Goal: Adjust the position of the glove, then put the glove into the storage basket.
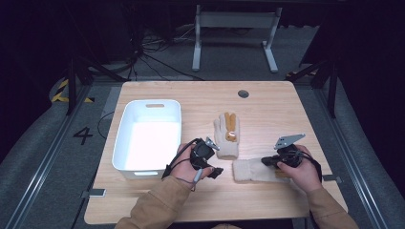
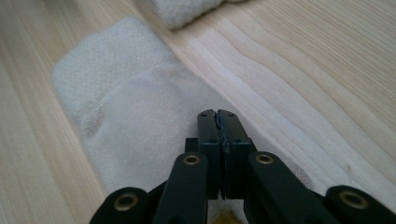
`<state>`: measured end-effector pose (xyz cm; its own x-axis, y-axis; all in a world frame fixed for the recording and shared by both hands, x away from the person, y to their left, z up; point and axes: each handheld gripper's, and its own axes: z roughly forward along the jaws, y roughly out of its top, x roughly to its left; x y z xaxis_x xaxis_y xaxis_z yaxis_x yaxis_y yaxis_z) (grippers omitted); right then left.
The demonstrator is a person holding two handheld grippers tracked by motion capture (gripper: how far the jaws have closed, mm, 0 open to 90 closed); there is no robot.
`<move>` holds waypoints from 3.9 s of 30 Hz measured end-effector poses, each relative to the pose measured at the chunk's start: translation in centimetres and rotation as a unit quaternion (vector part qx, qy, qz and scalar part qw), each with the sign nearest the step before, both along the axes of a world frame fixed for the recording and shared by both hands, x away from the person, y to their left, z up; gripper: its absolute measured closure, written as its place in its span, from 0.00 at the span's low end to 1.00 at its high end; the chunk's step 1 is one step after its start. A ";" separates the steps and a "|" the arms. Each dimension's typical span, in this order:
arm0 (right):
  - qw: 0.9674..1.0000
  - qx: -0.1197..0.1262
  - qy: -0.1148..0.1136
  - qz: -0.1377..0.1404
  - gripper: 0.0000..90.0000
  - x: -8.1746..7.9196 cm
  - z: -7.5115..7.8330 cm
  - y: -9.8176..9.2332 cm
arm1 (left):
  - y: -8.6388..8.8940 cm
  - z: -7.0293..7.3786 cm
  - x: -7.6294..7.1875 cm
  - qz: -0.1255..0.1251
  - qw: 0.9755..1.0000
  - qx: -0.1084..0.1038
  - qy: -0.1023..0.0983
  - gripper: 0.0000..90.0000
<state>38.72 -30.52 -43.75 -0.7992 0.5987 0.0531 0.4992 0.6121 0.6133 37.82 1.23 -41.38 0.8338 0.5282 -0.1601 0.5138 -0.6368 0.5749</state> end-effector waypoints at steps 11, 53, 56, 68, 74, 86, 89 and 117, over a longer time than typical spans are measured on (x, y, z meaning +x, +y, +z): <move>0.999 0.011 0.000 0.039 0.99 -0.3 -0.2 2.4 | -0.4 -0.2 -0.1 -0.004 1.000 0.004 0.000 0.35; 0.998 0.016 -0.040 0.035 0.99 3.8 3.5 3.6 | 2.0 1.4 -0.1 0.038 0.998 -0.011 -0.038 0.42; 0.998 0.026 -0.038 0.031 1.00 5.3 3.1 4.6 | 2.5 1.3 -0.4 0.045 0.998 -0.008 -0.038 0.42; 0.998 0.037 -0.041 0.021 0.99 9.0 1.4 7.4 | 4.2 1.1 -1.3 0.069 0.997 -0.007 -0.035 0.41; 0.998 0.047 -0.044 0.009 0.99 10.6 1.2 8.4 | 4.3 1.0 -1.5 0.070 0.997 -0.006 -0.036 0.40; 0.998 0.034 -0.044 -0.017 0.98 13.2 0.4 9.1 | 4.0 0.9 -1.3 0.057 0.998 -0.002 -0.029 0.39; 0.999 0.030 -0.040 -0.017 0.98 13.4 0.2 9.2 | 3.9 0.9 -1.3 0.056 0.998 -0.003 -0.030 0.39; 0.997 -0.009 0.001 -0.076 0.99 8.4 0.0 2.8 | 1.7 0.5 -0.9 0.027 0.999 0.001 -0.030 0.37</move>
<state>47.12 -27.76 -43.79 -0.6988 0.7140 0.0432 0.5890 0.5401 0.6011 36.90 2.96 -40.85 0.8119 0.5733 -0.1104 0.5126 -0.6096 0.6047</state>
